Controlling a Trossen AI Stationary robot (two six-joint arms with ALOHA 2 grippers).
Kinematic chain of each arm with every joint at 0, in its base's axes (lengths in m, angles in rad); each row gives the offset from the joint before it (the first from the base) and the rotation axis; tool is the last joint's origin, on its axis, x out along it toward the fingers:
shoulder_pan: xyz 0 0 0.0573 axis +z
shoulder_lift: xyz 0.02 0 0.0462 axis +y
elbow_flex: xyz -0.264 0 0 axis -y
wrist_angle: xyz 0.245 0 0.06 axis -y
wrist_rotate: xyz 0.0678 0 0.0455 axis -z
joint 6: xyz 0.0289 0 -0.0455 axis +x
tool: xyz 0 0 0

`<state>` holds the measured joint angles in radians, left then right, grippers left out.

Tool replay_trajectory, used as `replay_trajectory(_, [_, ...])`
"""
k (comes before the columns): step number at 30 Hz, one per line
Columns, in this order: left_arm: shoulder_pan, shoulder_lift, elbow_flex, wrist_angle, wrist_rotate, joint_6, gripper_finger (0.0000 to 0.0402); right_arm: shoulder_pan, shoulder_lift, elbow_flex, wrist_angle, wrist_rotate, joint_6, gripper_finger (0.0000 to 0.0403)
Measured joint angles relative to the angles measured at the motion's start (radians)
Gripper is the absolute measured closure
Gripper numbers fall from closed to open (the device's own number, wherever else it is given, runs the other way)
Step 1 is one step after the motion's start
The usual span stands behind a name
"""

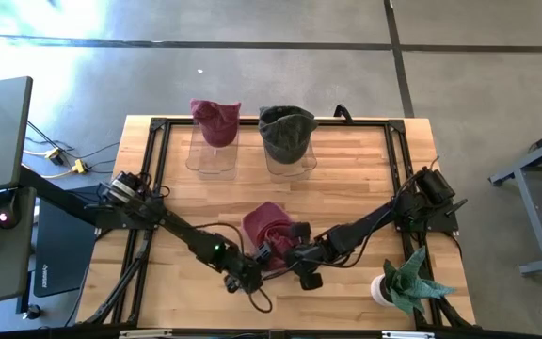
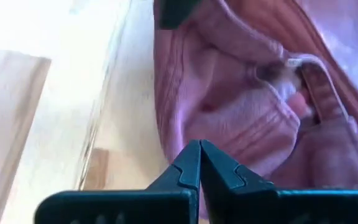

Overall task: Pick & Place hat
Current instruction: Put the red cap into the left transparent bin

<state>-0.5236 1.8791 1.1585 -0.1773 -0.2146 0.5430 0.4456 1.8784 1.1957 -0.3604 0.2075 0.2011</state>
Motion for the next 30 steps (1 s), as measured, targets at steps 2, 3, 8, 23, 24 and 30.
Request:
replay_trajectory(2, [-0.012, 0.0, 0.023, -0.046, 0.016, -0.021, 0.0264, -0.003, 0.005, 0.0, 0.038, 0.006, -0.011, 0.0401])
replay_trajectory(3, [-0.015, 0.002, 0.039, -0.069, 0.02, -0.032, 0.0282, -0.004, 0.007, 0.0, 0.052, 0.014, -0.023, 0.04])
replay_trajectory(8, [-0.04, 0.001, 0.166, -0.216, 0.015, -0.063, 0.0376, -0.03, 0.033, 0.0, 0.144, 0.035, -0.046, 0.0401])
replay_trajectory(23, [-0.002, 0.085, 0.245, -0.307, -0.034, -0.024, 0.0239, 0.004, 0.018, -0.001, -0.048, 0.024, -0.011, 0.0401])
replay_trajectory(24, [0.007, 0.1, 0.248, -0.306, -0.029, -0.029, 0.0226, 0.008, 0.018, -0.001, -0.048, 0.022, -0.02, 0.0402])
replay_trajectory(30, [0.027, 0.151, 0.248, -0.414, -0.066, -0.075, 0.0196, 0.014, 0.018, -0.001, -0.047, 0.02, -0.022, 0.0402])
